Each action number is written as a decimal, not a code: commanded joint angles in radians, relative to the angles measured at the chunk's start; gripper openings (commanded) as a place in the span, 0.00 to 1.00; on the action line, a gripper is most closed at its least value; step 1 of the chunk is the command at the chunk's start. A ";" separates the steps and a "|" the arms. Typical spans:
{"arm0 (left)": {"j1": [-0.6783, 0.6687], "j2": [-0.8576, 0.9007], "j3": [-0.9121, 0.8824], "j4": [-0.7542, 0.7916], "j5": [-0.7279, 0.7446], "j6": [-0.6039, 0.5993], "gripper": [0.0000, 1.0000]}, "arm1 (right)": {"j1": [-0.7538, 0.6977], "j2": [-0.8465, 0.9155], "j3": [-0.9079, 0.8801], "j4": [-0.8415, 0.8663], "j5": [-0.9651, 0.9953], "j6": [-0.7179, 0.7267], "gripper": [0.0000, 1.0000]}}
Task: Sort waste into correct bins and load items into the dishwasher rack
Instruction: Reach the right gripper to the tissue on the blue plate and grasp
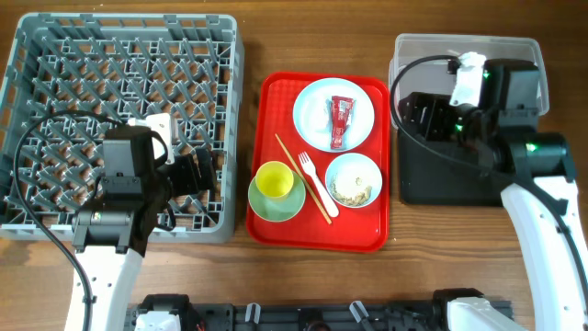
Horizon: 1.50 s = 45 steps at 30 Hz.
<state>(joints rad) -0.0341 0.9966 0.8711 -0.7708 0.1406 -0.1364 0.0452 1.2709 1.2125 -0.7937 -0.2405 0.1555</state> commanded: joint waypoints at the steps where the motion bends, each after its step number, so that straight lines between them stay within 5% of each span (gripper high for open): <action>1: 0.005 -0.019 0.021 -0.002 0.026 -0.006 1.00 | 0.008 0.001 0.018 0.015 -0.113 0.004 1.00; 9: 0.005 -0.020 0.021 -0.009 0.026 -0.006 1.00 | 0.151 0.039 0.141 -0.027 -0.014 0.029 1.00; 19: 0.005 -0.020 0.021 -0.037 0.026 -0.005 1.00 | 0.311 0.348 0.482 -0.110 0.095 0.028 1.00; 35: 0.005 -0.020 0.021 -0.034 0.026 -0.005 1.00 | 0.366 0.797 0.492 -0.063 0.132 0.242 0.99; 45: 0.005 -0.020 0.021 -0.035 0.026 -0.006 1.00 | 0.411 0.900 0.489 -0.012 0.193 0.342 0.82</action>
<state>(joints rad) -0.0341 0.9863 0.8711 -0.8078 0.1543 -0.1364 0.4477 2.1403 1.6905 -0.8101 -0.1143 0.4210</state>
